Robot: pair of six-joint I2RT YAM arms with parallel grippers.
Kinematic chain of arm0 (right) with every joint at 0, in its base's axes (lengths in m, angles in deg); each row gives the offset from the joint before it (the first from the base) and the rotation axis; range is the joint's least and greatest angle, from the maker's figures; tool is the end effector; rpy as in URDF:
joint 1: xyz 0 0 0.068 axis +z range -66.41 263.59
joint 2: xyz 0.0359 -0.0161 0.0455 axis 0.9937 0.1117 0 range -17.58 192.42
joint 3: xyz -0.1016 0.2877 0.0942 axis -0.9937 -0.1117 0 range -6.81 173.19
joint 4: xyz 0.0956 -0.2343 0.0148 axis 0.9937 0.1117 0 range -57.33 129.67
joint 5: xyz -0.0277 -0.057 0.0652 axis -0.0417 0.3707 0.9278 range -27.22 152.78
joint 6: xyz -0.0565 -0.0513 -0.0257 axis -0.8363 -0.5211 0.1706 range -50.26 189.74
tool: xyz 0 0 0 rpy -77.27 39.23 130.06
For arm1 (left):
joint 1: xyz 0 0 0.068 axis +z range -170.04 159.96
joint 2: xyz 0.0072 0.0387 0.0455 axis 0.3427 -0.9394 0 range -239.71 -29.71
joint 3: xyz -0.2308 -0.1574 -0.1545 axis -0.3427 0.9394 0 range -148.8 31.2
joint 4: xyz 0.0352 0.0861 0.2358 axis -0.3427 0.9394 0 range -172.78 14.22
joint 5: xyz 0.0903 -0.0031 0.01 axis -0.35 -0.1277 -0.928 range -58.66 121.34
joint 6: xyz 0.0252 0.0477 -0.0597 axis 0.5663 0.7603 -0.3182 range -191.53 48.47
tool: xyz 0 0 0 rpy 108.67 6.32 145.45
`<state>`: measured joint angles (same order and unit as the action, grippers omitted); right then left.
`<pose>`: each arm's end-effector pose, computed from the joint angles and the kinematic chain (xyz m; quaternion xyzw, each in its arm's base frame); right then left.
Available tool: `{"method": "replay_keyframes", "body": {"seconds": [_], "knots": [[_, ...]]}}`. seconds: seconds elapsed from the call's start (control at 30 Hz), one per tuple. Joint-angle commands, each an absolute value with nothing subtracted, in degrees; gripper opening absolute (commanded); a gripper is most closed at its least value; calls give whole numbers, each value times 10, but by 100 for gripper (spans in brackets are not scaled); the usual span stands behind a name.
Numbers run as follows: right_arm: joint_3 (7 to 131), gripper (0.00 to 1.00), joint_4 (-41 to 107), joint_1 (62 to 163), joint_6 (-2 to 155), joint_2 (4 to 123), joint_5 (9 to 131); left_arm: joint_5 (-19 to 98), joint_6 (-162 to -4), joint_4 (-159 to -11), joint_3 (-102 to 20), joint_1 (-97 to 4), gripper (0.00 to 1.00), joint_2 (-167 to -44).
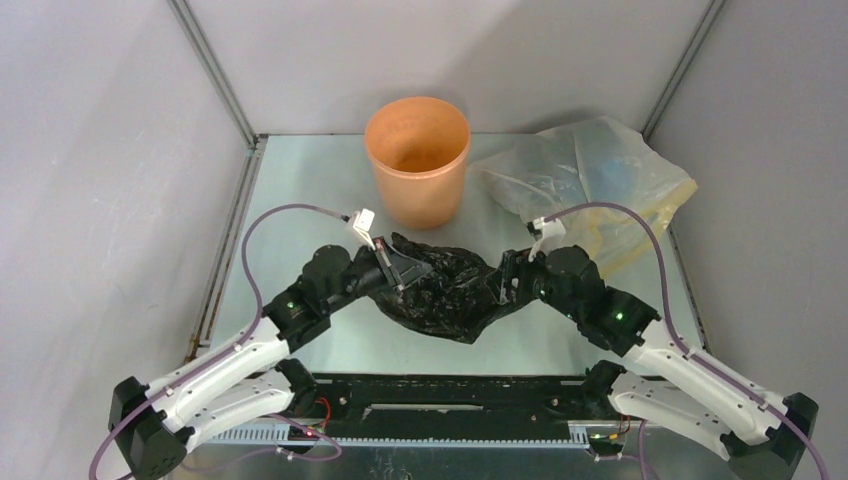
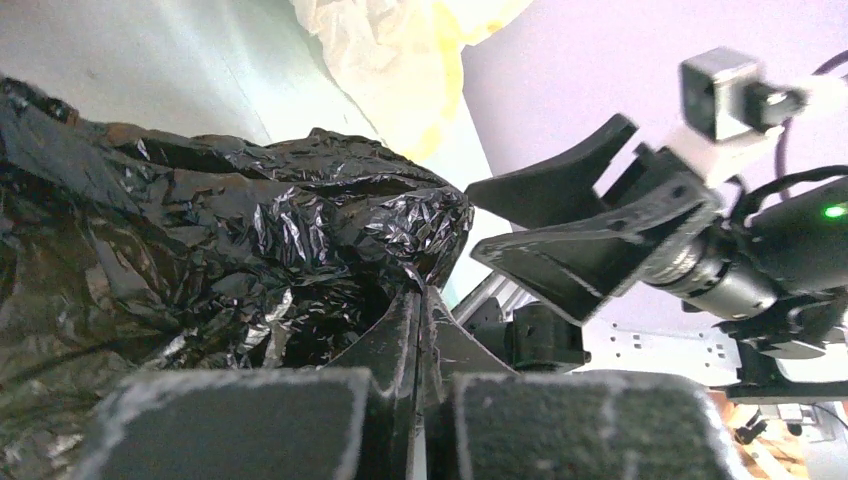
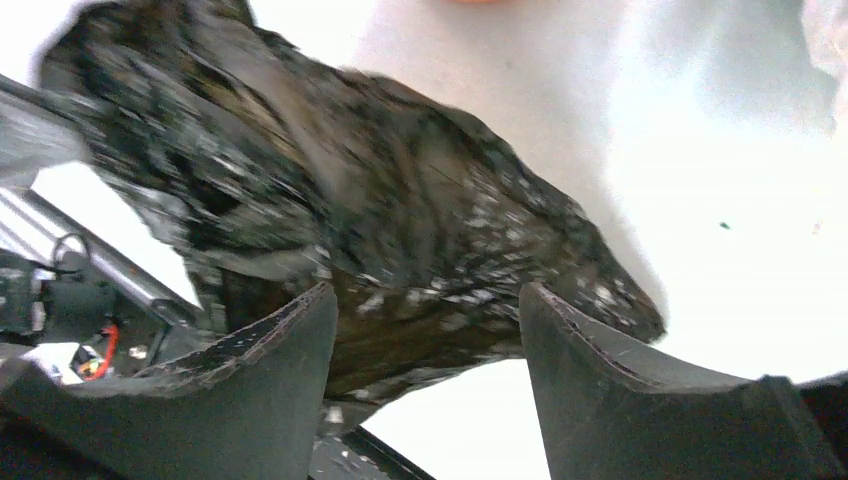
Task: Put the trash bags into the trash bin
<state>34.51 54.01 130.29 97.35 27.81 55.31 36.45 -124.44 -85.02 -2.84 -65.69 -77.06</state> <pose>0.1234 0.1178 0.3173 -0.1056 0.8376 0.2781 0.4582 0.1308 -0.1425 0.3192 -0.0206 0.7715 -0.5036 0.3882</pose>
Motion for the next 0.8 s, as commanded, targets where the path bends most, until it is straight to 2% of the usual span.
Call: {"method": "replay_keyframes", "body": {"seconds": [0.0,0.13,0.2,0.43,0.57,0.63,0.77], "knots": [[298,69,576,1288,981,243,512,424,-1205,-803,-73,-628,0,-757],[237,69,570,1244,1010,201,529,443,-1203,-797,-81,-613,0,-745],[210,72,557,1210,1017,184,567,459,-1199,-794,-88,-608,0,-744],[150,78,466,1109,1014,170,802,478,-1208,-781,-109,-592,0,-727],[115,87,408,1124,991,129,903,469,-1227,-782,-114,-580,0,-715],[110,94,402,1144,983,112,902,464,-1236,-783,-118,-575,0,-709],[110,95,391,1202,962,89,858,462,-1245,-783,-133,-569,0,-700]]}}
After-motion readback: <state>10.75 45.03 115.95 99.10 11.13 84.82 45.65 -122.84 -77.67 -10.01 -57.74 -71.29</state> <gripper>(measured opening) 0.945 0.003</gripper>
